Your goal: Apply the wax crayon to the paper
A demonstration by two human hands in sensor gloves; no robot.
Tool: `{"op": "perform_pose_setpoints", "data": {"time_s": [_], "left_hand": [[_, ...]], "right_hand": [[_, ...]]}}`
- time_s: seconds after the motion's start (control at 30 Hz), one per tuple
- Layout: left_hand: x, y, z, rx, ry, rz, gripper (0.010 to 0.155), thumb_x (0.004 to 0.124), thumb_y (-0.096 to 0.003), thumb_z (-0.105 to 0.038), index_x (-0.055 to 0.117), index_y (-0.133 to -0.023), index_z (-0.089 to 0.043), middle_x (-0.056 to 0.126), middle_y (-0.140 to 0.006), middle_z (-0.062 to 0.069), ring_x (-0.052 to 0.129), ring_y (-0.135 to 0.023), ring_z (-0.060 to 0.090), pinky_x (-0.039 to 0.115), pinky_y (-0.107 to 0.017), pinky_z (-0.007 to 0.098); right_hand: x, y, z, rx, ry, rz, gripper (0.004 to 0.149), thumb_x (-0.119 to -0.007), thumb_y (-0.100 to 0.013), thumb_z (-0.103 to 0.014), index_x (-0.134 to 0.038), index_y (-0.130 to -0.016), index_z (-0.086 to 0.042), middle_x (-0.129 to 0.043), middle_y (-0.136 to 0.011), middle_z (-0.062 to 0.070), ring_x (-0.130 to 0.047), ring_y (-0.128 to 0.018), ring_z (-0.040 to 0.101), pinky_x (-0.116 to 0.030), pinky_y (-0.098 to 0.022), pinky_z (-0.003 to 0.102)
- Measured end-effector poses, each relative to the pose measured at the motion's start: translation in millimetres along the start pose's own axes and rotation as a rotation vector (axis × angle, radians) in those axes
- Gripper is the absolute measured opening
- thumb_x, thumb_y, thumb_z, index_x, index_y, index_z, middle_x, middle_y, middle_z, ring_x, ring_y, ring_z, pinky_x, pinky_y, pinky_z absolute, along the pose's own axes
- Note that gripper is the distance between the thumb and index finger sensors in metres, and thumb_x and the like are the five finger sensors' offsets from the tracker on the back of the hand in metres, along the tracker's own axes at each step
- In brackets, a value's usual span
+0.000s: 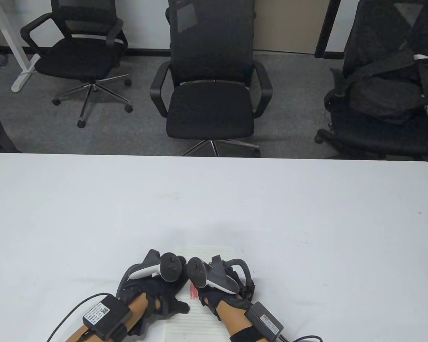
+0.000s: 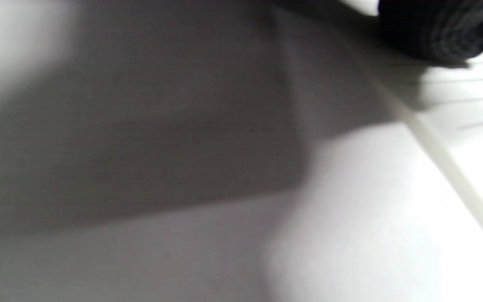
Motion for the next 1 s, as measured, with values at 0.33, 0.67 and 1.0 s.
{"op": "perform_pose_setpoints", "data": {"time_s": [0.33, 0.67, 1.0], "left_hand": [[0.0, 0.1, -0.1, -0.001, 0.000, -0.001, 0.103, 0.074, -0.0358, -0.080, 0.000, -0.101, -0.053, -0.015, -0.104, -0.020, -0.015, -0.103, 0.016, 0.001, -0.072, 0.061], [-0.1, 0.0, -0.2, -0.001, -0.001, -0.001, 0.103, 0.074, -0.0359, -0.080, 0.000, -0.101, -0.053, -0.016, -0.104, -0.020, -0.015, -0.104, 0.016, 0.001, -0.072, 0.061], [-0.1, 0.0, -0.3, -0.001, -0.001, 0.000, 0.103, 0.074, -0.0359, -0.080, 0.000, -0.101, -0.053, -0.016, -0.104, -0.020, -0.015, -0.103, 0.016, 0.001, -0.072, 0.061]], "right_hand": [[-0.7, -0.7, -1.6, -0.008, -0.004, -0.041, 0.040, -0.085, -0.038, -0.038, -0.087, -0.075, -0.021, -0.100, -0.058, 0.007, -0.103, -0.036, 0.019, -0.088, -0.039, 0.045], [-0.8, 0.0, -1.3, -0.010, -0.018, -0.134, 0.040, -0.085, -0.039, -0.038, -0.087, -0.075, -0.022, -0.100, -0.058, 0.006, -0.103, -0.037, 0.019, -0.088, -0.040, 0.045], [-1.1, -2.1, 0.4, -0.033, -0.017, -0.186, 0.040, -0.085, -0.039, -0.038, -0.087, -0.075, -0.020, -0.100, -0.058, 0.007, -0.103, -0.037, 0.019, -0.088, -0.040, 0.045]]}}
Point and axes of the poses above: the tracker on the back of each hand, its own z axis roughly to the little-finger side, its own y axis roughly from the fingertips to the wrist, x = y × z, the point moved 2 cm from there along -y, roughly from the wrist to the fingertips
